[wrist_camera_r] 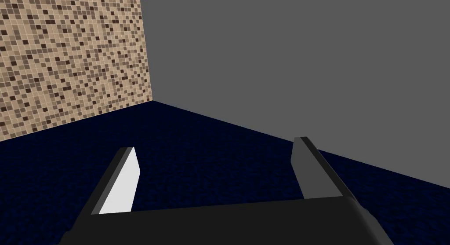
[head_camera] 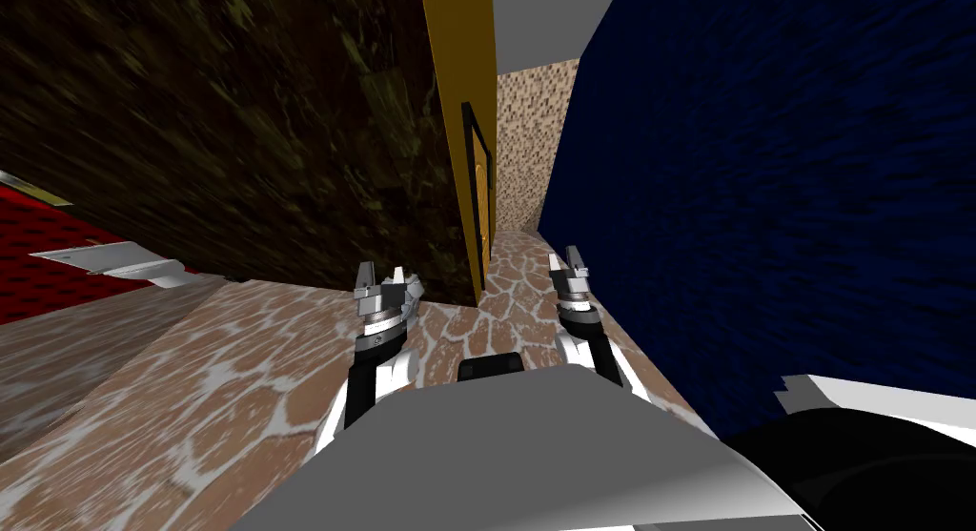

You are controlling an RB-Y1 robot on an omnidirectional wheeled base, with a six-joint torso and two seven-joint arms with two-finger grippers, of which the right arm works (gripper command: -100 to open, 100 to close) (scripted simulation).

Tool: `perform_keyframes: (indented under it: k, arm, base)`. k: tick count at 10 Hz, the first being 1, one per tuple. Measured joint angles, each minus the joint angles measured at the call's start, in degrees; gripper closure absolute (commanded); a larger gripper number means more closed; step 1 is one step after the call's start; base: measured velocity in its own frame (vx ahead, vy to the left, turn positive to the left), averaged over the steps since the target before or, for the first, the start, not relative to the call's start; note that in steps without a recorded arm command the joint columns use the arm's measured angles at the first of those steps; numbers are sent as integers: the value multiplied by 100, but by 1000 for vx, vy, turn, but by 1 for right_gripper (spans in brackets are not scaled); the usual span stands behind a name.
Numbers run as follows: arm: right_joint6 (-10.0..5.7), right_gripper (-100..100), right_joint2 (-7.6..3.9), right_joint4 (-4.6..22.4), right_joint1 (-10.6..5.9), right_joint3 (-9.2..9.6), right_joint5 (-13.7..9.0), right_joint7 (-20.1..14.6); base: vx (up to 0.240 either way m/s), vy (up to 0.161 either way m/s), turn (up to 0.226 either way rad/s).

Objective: Push the door open

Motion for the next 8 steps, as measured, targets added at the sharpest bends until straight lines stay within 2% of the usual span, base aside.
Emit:
perform_keyframes:
  k: [2,4,8]
  arm:
    - [-1,-100,-57,156,-87,-17,151,91]
    - [-60,-100,-107,426,-220,-56,306,203]
    - [-30,-100,-202,856,-487,-99,718,469]
  base:
    - [148,-86,170]
    - [171,-115,144]
    - [161,-119,160]
